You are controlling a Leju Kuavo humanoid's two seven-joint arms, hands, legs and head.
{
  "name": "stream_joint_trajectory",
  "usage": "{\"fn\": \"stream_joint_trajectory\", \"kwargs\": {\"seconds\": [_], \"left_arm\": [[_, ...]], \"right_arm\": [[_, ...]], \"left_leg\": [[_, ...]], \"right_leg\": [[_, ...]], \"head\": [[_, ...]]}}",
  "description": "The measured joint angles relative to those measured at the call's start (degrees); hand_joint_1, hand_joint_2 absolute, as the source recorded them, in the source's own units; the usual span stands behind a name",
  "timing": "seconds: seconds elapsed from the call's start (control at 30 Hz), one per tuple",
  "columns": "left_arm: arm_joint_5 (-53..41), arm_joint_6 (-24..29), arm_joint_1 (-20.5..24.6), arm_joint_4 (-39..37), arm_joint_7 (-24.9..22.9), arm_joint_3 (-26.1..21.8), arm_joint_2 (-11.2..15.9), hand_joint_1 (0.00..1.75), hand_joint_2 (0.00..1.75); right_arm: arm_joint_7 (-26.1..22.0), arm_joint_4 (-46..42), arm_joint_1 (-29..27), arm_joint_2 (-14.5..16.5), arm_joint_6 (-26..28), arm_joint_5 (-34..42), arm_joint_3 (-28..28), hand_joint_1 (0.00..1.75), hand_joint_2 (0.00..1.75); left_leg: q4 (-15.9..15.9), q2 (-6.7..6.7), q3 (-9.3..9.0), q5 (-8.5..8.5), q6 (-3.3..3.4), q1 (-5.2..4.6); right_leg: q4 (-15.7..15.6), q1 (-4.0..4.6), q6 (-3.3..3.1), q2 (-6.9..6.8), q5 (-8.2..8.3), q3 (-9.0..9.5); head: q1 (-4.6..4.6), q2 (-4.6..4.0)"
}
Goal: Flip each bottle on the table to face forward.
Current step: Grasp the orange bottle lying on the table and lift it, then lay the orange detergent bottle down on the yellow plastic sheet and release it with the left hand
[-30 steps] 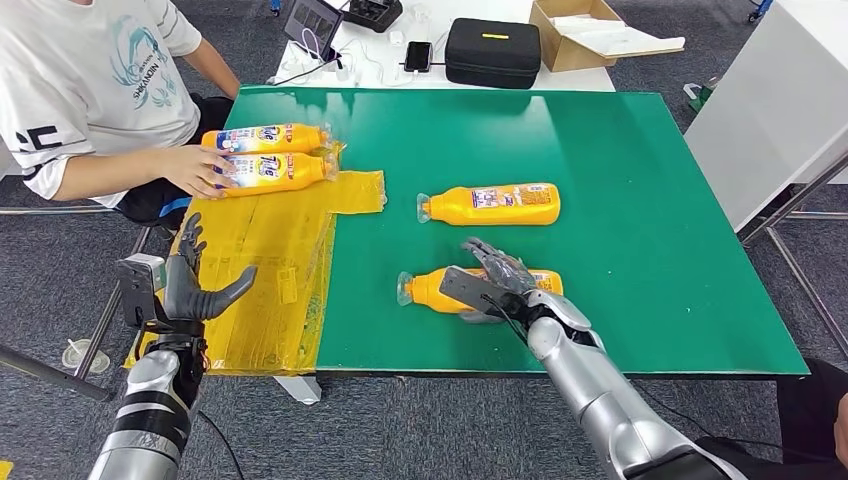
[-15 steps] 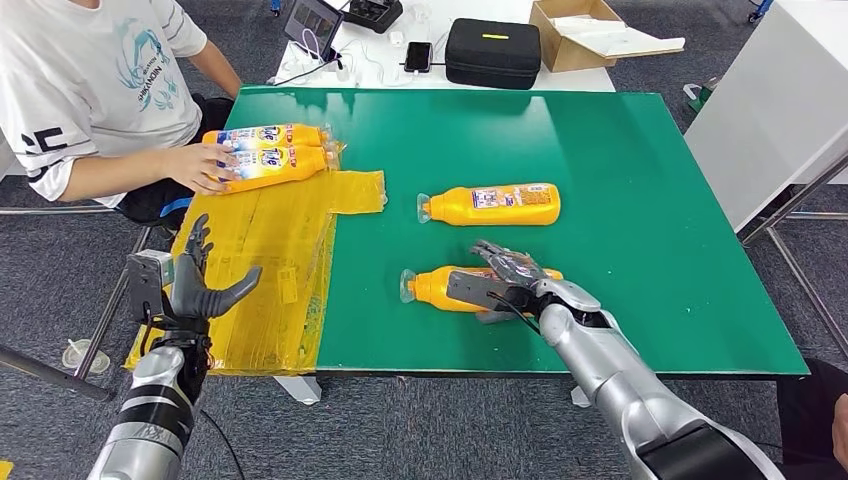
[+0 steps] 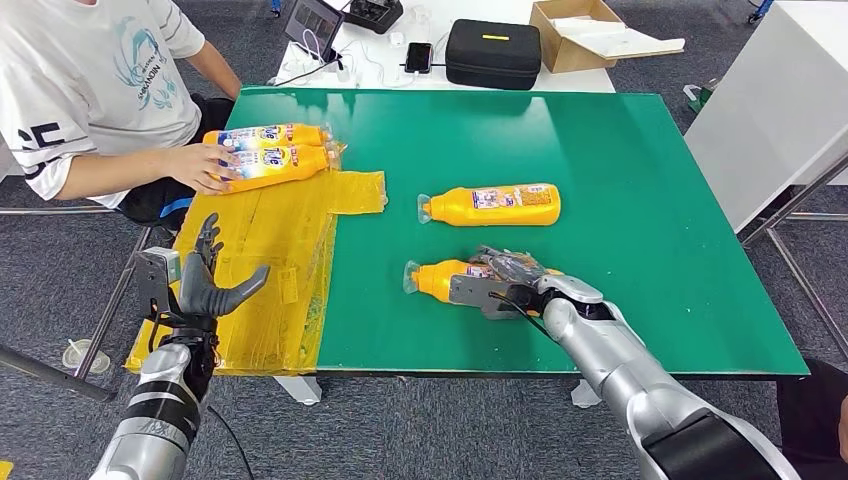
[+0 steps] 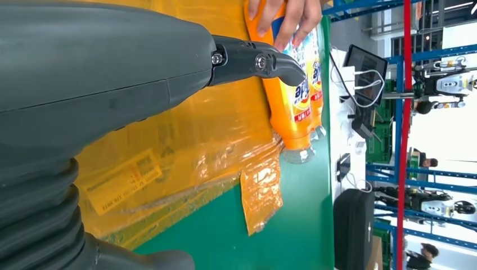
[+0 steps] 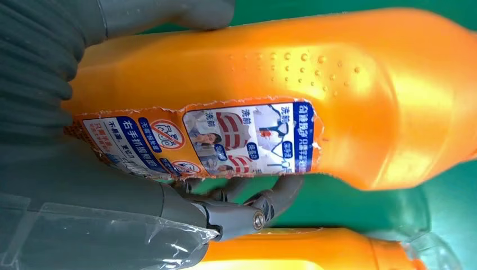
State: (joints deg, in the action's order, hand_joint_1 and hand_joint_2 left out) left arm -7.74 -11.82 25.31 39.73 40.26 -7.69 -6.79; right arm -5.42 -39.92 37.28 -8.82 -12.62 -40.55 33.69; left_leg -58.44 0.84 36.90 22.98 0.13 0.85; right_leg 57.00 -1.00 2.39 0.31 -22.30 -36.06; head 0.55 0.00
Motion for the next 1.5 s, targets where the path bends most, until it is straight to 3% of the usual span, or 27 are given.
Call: {"fn": "stream_joint_trajectory", "kwargs": {"seconds": [0.2, 0.33, 0.67, 0.83, 0.97, 1.23, 1.5], "left_arm": [[0.81, -0.33, 0.02, -0.12, 0.00, -0.02, -0.56, 0.00, 1.75], [1.89, -1.27, -0.04, -0.10, -0.14, -0.05, -0.98, 0.00, 1.75], [8.73, -4.38, -2.21, 3.15, -4.25, -0.14, -3.42, 0.00, 1.75], [14.05, -7.34, -3.15, 5.98, -7.39, -0.09, -4.98, 0.00, 1.75], [19.62, -12.13, -3.99, 8.32, -10.36, 1.15, -6.10, 0.00, 1.75], [26.43, -17.26, -4.84, 10.55, -13.45, 3.98, -6.63, 0.00, 1.75], [36.65, -24.24, -5.59, 11.65, -17.85, 13.81, -6.81, 0.00, 1.75]], "right_arm": [[-0.85, -1.53, -1.07, -1.63, 2.38, 4.04, 0.51, 1.75, 1.75], [-3.26, -5.85, -5.05, -1.31, 10.27, 8.06, -1.74, 1.75, 1.75], [-15.28, -23.36, -18.33, 7.56, 35.29, 10.02, -14.37, 1.75, 1.75], [-20.08, -31.08, -22.94, 11.04, 40.30, 11.72, -19.70, 1.75, 1.75], [-23.86, -34.69, -25.86, 13.21, 41.95, 13.79, -23.04, 1.75, 1.75], [-26.49, -35.96, -27.65, 14.76, 40.14, 14.14, -25.53, 1.72, 1.75], [-33.78, -24.72, -27.68, 19.35, 36.93, 11.64, -22.44, 1.69, 1.75]], "left_leg": [[-0.01, 0.01, -0.02, 0.00, 0.00, -0.01], [0.00, 0.01, 0.01, 0.02, 0.00, 0.01], [0.01, 0.02, 0.31, 0.03, -0.02, 0.11], [0.01, 0.02, 0.35, 0.05, 0.01, 0.00], [0.01, 0.04, 0.37, 0.05, 0.01, -0.03], [0.01, 0.01, 0.36, 0.04, 0.00, 0.01], [0.02, 0.01, 0.39, 0.05, 0.00, 0.02]], "right_leg": [[0.00, 0.00, 0.00, 0.00, 0.00, 0.03], [0.00, 0.02, 0.00, 0.01, 0.00, 0.02], [0.01, 0.10, -0.03, -0.01, -0.04, -0.29], [0.00, -0.01, -0.02, 0.00, -0.04, -0.31], [0.00, -0.02, -0.01, 0.00, -0.03, -0.32], [0.00, 0.01, -0.01, 0.02, -0.03, -0.35], [0.00, 0.02, -0.01, 0.01, -0.03, -0.36]], "head": [[0.00, 0.01], [-0.01, 0.00], [0.02, 0.00], [0.01, 0.01], [0.01, 0.01], [0.02, 0.00], [0.01, 0.00]]}}
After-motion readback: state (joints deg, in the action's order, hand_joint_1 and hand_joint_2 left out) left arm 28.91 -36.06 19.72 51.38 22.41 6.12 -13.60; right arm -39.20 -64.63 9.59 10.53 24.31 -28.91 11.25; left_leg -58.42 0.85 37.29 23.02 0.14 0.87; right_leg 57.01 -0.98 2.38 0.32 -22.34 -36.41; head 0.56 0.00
